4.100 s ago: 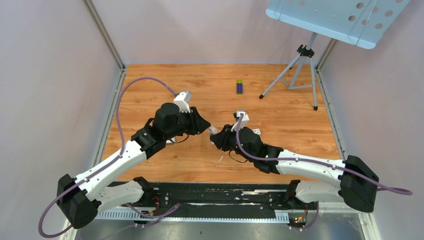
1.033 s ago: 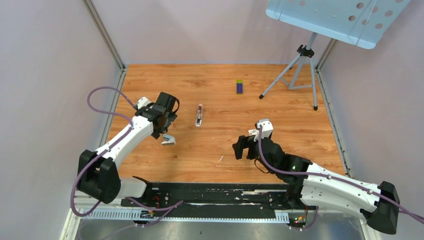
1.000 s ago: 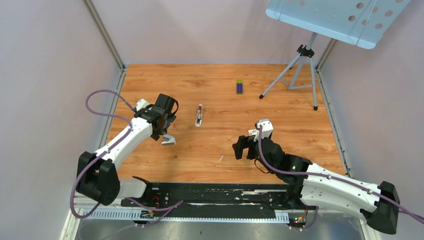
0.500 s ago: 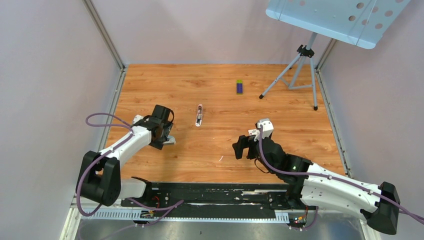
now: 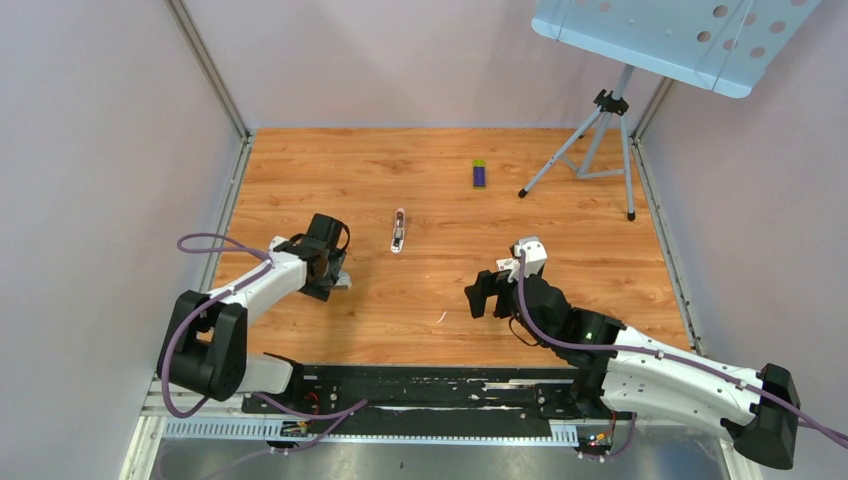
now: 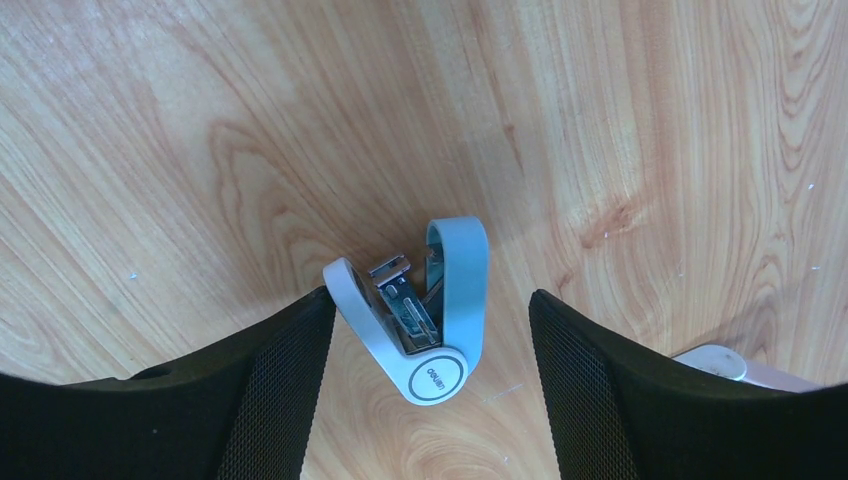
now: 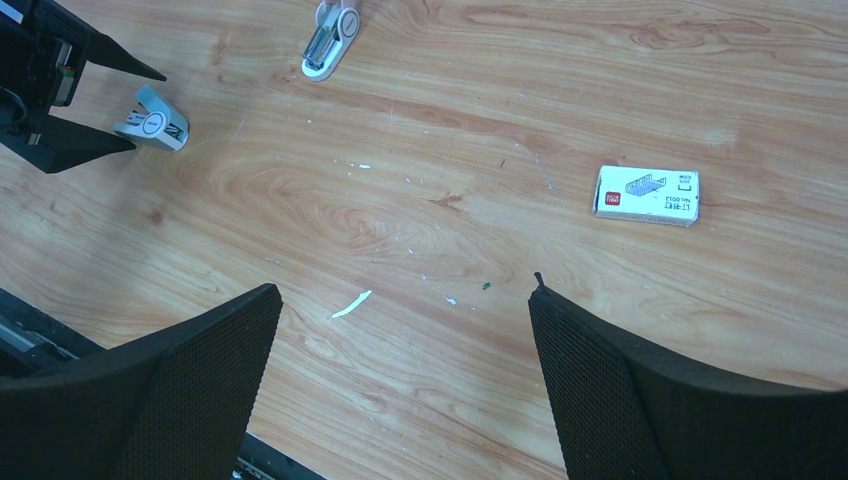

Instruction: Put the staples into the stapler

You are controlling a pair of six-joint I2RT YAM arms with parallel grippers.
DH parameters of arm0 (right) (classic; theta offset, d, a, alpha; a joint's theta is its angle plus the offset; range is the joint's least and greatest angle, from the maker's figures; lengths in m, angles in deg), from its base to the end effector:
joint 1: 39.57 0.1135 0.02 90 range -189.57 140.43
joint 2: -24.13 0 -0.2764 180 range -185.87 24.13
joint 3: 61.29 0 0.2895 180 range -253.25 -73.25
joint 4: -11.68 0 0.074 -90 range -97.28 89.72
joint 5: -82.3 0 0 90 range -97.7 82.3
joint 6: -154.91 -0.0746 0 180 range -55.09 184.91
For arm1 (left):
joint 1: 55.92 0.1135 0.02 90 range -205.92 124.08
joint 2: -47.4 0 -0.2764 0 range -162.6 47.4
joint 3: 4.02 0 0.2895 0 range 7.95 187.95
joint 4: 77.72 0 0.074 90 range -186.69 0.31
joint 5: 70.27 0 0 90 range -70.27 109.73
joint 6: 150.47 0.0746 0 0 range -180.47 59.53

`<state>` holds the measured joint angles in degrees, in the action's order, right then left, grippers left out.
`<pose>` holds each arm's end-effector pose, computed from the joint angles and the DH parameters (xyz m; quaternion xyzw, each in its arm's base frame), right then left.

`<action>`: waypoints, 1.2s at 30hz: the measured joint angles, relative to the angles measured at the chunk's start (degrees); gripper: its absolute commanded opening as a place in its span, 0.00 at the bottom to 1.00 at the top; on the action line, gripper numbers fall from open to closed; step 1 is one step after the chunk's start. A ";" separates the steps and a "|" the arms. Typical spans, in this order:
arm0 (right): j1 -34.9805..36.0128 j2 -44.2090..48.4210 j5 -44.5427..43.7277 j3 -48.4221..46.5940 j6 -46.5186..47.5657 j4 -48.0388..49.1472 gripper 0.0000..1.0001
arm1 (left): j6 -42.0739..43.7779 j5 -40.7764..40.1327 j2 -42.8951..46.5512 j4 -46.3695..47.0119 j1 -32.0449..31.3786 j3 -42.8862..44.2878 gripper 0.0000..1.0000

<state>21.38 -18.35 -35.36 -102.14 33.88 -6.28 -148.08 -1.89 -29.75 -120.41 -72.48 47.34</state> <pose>0.1456 0.1908 0.2450 -0.0717 0.8021 0.2669 0.5294 0.2683 -0.0511 0.1237 -0.5892 0.7650 -0.0315 0.2581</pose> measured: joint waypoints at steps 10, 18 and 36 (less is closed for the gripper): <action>0.00 -0.17 0.00 0.00 0.46 0.39 0.98 | -0.59 -0.04 -0.63 0.13 0.15 0.00 0.70; 0.00 -0.17 0.00 0.00 0.46 0.44 0.98 | -0.70 -0.63 -0.94 0.02 0.31 -0.74 0.56; -0.33 -0.70 2.03 0.22 0.72 1.33 1.00 | 6.60 1.33 0.94 1.66 0.33 -0.83 0.43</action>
<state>21.05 -19.05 -33.33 -101.92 34.60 -4.95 -141.48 -0.56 -28.81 -118.74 -72.15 46.51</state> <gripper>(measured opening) 0.995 0.450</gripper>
